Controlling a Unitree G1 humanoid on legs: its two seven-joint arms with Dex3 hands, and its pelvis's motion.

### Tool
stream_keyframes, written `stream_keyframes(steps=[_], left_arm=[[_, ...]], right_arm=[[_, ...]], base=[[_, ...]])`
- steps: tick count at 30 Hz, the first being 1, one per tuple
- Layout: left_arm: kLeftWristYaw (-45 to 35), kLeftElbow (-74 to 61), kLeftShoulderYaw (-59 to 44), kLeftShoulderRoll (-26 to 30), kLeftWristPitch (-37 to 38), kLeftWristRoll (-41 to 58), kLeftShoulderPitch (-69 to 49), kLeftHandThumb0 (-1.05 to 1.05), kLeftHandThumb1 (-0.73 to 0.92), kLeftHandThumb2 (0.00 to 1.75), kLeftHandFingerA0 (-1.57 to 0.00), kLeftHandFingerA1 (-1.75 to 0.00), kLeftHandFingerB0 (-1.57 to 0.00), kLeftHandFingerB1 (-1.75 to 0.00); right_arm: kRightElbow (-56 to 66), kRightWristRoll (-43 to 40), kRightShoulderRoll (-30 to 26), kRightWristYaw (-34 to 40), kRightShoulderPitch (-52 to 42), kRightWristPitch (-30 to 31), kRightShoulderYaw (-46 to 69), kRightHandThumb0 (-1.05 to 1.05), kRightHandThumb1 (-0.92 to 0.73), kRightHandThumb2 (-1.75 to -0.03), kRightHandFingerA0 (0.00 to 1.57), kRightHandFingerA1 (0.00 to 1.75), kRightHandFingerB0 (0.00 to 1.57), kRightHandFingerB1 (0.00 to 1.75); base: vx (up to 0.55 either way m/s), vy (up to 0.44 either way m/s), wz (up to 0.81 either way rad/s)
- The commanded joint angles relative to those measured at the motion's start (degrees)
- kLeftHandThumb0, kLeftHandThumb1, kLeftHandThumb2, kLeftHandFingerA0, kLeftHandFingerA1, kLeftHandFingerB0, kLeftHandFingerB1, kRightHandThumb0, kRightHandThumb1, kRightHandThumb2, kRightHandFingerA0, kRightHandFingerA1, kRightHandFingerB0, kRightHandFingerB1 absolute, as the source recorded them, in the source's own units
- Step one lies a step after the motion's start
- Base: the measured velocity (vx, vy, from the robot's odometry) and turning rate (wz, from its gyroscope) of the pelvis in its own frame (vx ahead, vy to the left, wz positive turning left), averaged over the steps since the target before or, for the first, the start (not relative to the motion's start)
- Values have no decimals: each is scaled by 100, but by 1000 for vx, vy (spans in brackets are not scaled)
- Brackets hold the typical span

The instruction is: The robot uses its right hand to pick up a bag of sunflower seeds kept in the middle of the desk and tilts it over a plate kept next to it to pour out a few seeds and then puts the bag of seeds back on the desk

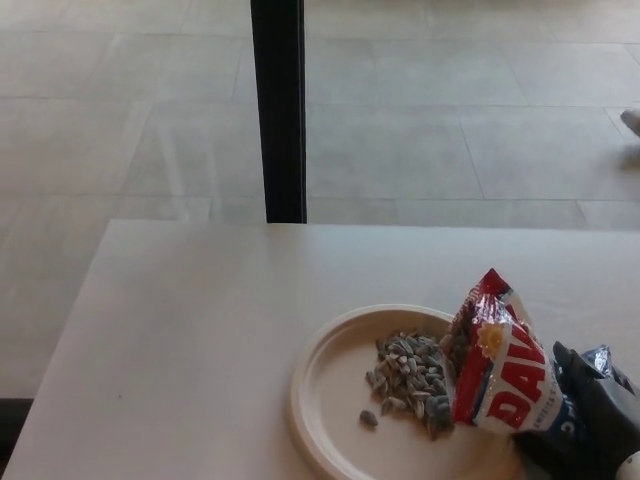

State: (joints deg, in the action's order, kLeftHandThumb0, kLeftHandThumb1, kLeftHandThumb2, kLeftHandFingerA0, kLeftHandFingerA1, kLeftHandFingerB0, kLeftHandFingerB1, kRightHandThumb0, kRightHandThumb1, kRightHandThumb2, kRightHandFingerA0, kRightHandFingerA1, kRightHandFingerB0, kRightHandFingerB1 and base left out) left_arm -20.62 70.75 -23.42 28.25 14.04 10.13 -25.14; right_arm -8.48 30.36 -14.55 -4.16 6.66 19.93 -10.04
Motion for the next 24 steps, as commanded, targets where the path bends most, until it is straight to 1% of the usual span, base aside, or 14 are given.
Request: stream_keyframes(steps=[1, 3, 4, 5, 6, 9, 10, 13, 14, 15, 16, 19, 21, 24], left_arm=[[43, 26, -6, 9, 98, 12, -14, -57, 69, 73, -28, -65, -25, -56], [-55, 30, -58, 1, 84, 78, -26, -59, 69, 73, -26, -65, -25, -55], [-59, 27, -52, 2, 98, 67, -32, -59, 69, 73, -26, -65, -25, -55], [-90, 10, -33, 5, 168, 46, -60, -61, 60, 95, -27, -65, -24, -59], [-68, 10, -31, 0, 159, 42, -56, -58, 68, 74, -27, -65, -25, -56], [28, 17, -13, -16, 146, 12, -36, -58, 69, 73, -27, -64, -26, -55], [12, 4, -31, -21, 131, 36, -40, -58, 61, 92, -26, -64, -25, -58], [12, -45, -51, -28, 111, 60, -65, -58, 62, 92, -27, -64, -25, -58], [-1, -63, -44, -29, 111, 52, -103, -57, 69, 73, -27, -64, -25, -55], [22, -29, -32, -37, 127, 32, -87, -56, 69, 73, -27, -64, -25, -55], [78, 27, -16, -31, 105, 4, -38, -55, 70, 74, -27, -64, -26, -55], [10, 35, -72, -46, 83, 64, -42, -55, 66, 76, -29, -66, -27, -57], [45, 29, -86, -69, 11, 81, -39, -52, 67, 75, -30, -66, -28, -57], [123, 70, 28, -40, 98, -61, -44, -55, 70, 72, -31, -64, -28, -55]], right_arm=[[442, -83, -342, -633, -235, 508, -34, -100, -59, -73, 0, 0, 0, 0], [951, -312, -644, -1117, -253, 488, 64, -99, -59, -73, 0, 0, 0, 0], [1013, -338, -686, -1167, -256, 493, 66, -99, -59, -73, 0, 0, 0, 0], [1146, -395, -785, -1285, -255, 485, 96, -104, -64, -60, 0, 0, 0, 0], [1216, -403, -855, -1355, -243, 484, 94, -105, -65, -61, 0, 0, 0, 0], [1811, -557, -1248, -1771, -262, 489, 218, -105, -67, -62, 0, 0, 0, 0], [1894, -600, -1286, -1823, -280, 513, 253, -105, -66, -62, 0, 0, 0, 0], [2299, -911, -1394, -1951, -418, 446, 567, -105, -66, -62, 0, 0, 0, 0], [2446, -953, -1446, -1986, -475, 486, 658, -105, -66, -62, 0, 0, 0, 0], [2714, -1277, -1392, -1976, -598, 449, 1049, -105, -66, -61, 0, 0, 0, 0], [2818, -1395, -1356, -1958, -637, 449, 1247, -103, -49, -83, 0, 0, 0, 0], [2995, -1753, -1352, -2085, -678, 532, 1805, -104, -51, -85, 0, 0, 0, 0], [3020, -1856, -1403, -2145, -696, 480, 2037, -104, -52, -85, 0, 0, 0, 0], [3039, -2296, -1571, -2395, -673, 647, 2813, -100, -49, -89, 0, 0, 0, 3]], base=[[0, 0, 0], [0, 0, 0], [0, 0, 0], [0, 0, 0], [0, 0, 0], [0, 0, 0], [0, 0, 0], [0, 0, 0], [0, 0, 0], [0, 0, 0], [0, 0, 0], [0, 0, 0], [0, 0, 0], [0, 0, 0]])
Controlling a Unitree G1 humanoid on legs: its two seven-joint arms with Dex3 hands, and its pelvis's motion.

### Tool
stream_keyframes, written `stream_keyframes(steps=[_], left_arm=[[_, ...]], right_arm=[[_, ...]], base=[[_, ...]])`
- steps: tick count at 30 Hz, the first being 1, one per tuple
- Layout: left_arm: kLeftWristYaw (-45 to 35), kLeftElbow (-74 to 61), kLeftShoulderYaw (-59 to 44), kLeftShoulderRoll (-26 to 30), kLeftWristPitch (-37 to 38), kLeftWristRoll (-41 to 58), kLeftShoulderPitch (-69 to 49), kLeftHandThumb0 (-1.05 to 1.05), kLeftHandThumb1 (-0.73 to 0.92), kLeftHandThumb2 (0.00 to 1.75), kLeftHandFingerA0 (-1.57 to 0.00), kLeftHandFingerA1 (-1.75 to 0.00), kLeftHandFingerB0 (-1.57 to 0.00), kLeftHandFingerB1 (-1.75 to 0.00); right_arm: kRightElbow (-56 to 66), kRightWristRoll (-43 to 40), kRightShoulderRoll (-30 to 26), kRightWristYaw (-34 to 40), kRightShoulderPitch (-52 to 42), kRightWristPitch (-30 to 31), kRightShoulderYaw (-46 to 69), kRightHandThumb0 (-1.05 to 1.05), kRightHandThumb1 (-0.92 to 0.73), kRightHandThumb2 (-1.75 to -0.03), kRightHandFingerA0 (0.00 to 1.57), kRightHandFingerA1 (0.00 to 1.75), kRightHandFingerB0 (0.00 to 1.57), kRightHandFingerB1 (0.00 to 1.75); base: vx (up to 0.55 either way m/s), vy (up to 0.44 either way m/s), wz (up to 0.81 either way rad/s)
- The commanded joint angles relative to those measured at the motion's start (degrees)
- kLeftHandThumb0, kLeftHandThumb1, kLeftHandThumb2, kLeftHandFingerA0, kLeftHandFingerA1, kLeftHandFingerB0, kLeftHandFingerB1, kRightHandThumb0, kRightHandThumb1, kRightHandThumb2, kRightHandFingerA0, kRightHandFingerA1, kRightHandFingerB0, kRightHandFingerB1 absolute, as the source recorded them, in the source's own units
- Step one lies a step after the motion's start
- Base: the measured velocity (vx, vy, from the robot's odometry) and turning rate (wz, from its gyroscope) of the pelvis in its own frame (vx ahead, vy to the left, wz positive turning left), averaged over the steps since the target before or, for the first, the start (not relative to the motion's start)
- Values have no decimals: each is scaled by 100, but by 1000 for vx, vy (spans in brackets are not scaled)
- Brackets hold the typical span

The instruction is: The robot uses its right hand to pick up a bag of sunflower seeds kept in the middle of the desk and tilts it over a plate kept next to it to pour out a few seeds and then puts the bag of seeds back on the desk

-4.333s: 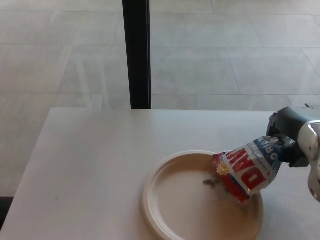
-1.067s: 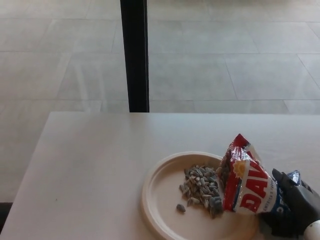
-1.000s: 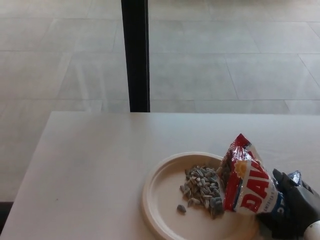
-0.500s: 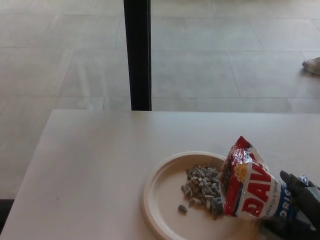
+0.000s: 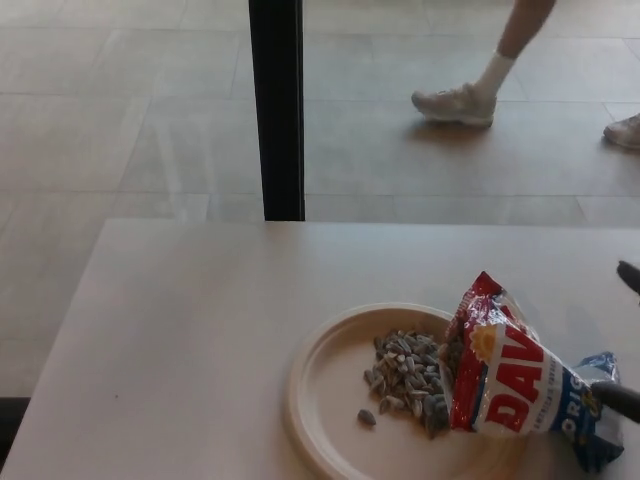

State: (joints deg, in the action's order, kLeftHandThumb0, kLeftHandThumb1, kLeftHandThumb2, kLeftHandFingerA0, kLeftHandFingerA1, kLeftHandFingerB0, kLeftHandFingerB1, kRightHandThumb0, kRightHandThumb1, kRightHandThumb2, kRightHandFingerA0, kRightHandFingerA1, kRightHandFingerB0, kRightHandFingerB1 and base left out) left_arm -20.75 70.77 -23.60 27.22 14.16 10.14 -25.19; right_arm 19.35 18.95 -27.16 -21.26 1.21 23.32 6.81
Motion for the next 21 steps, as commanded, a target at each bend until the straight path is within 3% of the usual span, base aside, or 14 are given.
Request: stream_keyframes(steps=[1, 2, 3, 5, 6, 7, 8, 12, 14, 16, 17, 18, 20, 21], left_arm=[[137, 69, 49, 63, 87, -60, -38, -55, 70, 72, -31, -64, -28, -55], [110, 70, 38, 64, 92, -41, -32, -55, 70, 72, -30, -65, -27, -55], [29, 78, -20, 65, 93, 26, -58, -54, 68, 74, -27, -65, -25, -56], [67, 69, -16, 72, 41, 21, -59, -54, 69, 73, -28, -64, -26, -55], [81, 70, -19, 68, -14, 29, -39, -53, 70, 72, -26, -63, -25, -54], [97, 65, -35, 60, -18, 46, -45, -53, 69, 71, -27, -64, -26, -55], [77, 57, -59, 52, 2, 72, -55, -54, 68, 72, -27, -64, -26, -55], [80, 124, -80, 41, 11, 84, -31, -54, 67, 74, -27, -64, -26, -56], [95, 114, -12, 57, 113, 4, -47, -57, 68, 73, -28, -64, -26, -56], [136, 94, 3, 84, 97, -16, -14, -59, 58, 94, -31, -66, -27, -60], [83, 76, -7, 89, 114, -1, -32, -61, 66, 73, -29, -66, -27, -56], [56, 33, -17, 69, 101, 22, -41, -61, 58, 94, -30, -66, -27, -60], [90, -16, -10, 56, 128, 14, -69, -63, 67, 73, -29, -66, -28, -57], [16, -36, -51, 49, 94, 71, -73, -60, 58, 94, -26, -65, -25, -59]], right_arm=[[259, -1161, -308, -701, -129, 308, 1140, -100, -49, -89, 0, 0, 0, 3], [185, -1412, -546, -977, -291, 176, 1612, -99, -63, -60, 0, 0, 0, 0], [108, -1640, -585, -1149, -348, 110, 1832, -102, -57, -96, 0, 13, 0, 0], [-91, -1947, -687, -1387, -488, -121, 2255, -98, -46, -81, 0, 0, 0, 0], [-133, -2133, -733, -1512, -557, -90, 2568, -99, -55, -94, 0, 16, 0, 0], [-269, -2393, -817, -1681, -663, -122, 3098, -93, -50, -77, 0, 0, 0, 1], [-363, -2663, -816, -1719, -698, 89, 3695, -97, -54, -92, 0, 20, 0, 0], [-873, -3080, -874, -1578, -840, 462, 5224, -96, -54, -89, 0, 19, 0, 0], [-1303, -3139, -898, -1408, -971, 556, 5821, -97, -56, -89, 0, 14, 0, 0], [-1831, -3156, -844, -1053, -1116, 544, 6394, -96, -58, -91, 0, 11, 0, 0], [-1972, -3257, -761, -802, -1038, 691, 6667, -93, -55, -88, 0, 7, 7, 2], [-2302, -3549, -648, -458, -862, 761, 7111, -75, -54, -72, 0, 0, 0, 18], [-2563, -3758, -456, -79, -821, 660, 7509, -83, -53, -85, 0, 13, 4, 2], [-2901, -3983, -324, 318, -698, 540, 7856, -79, -55, -87, 0, 18, 0, 4]], base=[[0, 0, 0], [0, 0, 0], [0, 0, 0], [0, 0, 0], [0, 0, 0], [0, 0, 0], [0, 0, 0], [0, 0, 0], [0, 0, 0], [0, 0, 0], [0, 0, 0], [0, 0, 0], [0, 0, 0], [0, 0, 0]])
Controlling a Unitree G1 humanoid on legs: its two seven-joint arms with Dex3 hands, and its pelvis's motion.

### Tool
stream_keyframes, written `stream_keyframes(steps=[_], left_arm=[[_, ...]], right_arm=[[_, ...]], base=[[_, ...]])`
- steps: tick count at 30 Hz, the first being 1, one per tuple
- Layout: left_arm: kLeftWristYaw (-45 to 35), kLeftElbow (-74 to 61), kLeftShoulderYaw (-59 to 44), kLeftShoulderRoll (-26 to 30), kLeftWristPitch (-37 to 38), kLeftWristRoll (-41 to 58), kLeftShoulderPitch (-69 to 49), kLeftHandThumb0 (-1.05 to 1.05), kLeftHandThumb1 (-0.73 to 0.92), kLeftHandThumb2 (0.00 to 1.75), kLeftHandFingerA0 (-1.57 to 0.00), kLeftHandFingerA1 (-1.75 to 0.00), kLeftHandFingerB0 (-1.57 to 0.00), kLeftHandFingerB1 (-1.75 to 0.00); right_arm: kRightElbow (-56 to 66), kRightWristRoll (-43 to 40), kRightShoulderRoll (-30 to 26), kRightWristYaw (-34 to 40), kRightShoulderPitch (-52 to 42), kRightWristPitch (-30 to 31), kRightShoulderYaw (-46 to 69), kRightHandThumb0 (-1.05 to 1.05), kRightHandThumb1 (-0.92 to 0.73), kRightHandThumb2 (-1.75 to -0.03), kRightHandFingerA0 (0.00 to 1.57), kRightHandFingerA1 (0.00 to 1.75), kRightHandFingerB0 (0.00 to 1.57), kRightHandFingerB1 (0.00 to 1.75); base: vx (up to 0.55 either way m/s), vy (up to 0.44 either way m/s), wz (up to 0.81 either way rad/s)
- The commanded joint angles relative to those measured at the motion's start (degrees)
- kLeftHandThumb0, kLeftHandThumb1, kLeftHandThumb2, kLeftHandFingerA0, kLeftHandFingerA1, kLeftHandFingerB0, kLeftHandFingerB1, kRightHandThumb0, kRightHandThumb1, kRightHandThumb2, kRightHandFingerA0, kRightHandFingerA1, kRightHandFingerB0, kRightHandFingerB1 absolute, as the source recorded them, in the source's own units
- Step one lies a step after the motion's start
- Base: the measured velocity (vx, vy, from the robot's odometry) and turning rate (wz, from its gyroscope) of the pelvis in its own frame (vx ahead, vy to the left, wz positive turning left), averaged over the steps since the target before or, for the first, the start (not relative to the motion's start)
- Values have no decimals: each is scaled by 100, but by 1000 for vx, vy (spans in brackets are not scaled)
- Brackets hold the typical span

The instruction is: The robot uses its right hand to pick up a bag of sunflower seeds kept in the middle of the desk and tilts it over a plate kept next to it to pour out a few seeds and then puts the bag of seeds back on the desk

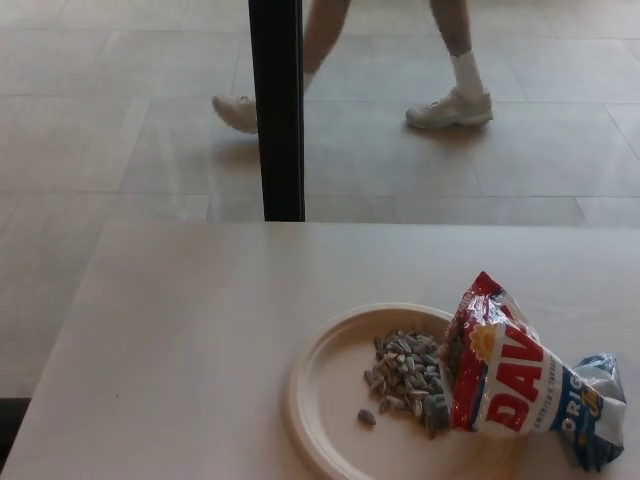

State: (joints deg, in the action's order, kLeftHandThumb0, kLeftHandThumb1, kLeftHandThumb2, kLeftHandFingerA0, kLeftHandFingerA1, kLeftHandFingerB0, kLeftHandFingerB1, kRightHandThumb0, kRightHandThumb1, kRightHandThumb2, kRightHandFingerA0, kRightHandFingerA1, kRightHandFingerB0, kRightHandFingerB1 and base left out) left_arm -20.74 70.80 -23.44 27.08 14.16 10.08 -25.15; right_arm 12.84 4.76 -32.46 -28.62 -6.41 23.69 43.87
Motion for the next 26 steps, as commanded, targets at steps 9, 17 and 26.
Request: stream_keyframes(steps=[9, 17, 26], left_arm=[[-33, 43, -108, 31, 189, 111, -20, -61, 59, 95, -29, -66, -25, -60], [97, 46, -118, -20, 122, 113, 28, -65, 57, 96, -30, -67, -26, -60], [-13, 70, -197, -43, 62, 198, 96, -59, 62, 94, -26, -65, -24, -59]], right_arm=[[-5545, -3112, 505, 2717, 209, -1270, 4768, -57, -70, -61, 0, 17, 0, 27], [-4260, -3138, 2042, 3302, 371, -861, 5158, -50, -61, -89, 0, 38, 1, 30], [-6955, -2273, 1487, 2248, -345, -1343, 3981, -74, -54, -93, 0, 30, 0, 16]], base=[[0, 0, 0], [0, 0, 0], [0, 0, 0]])
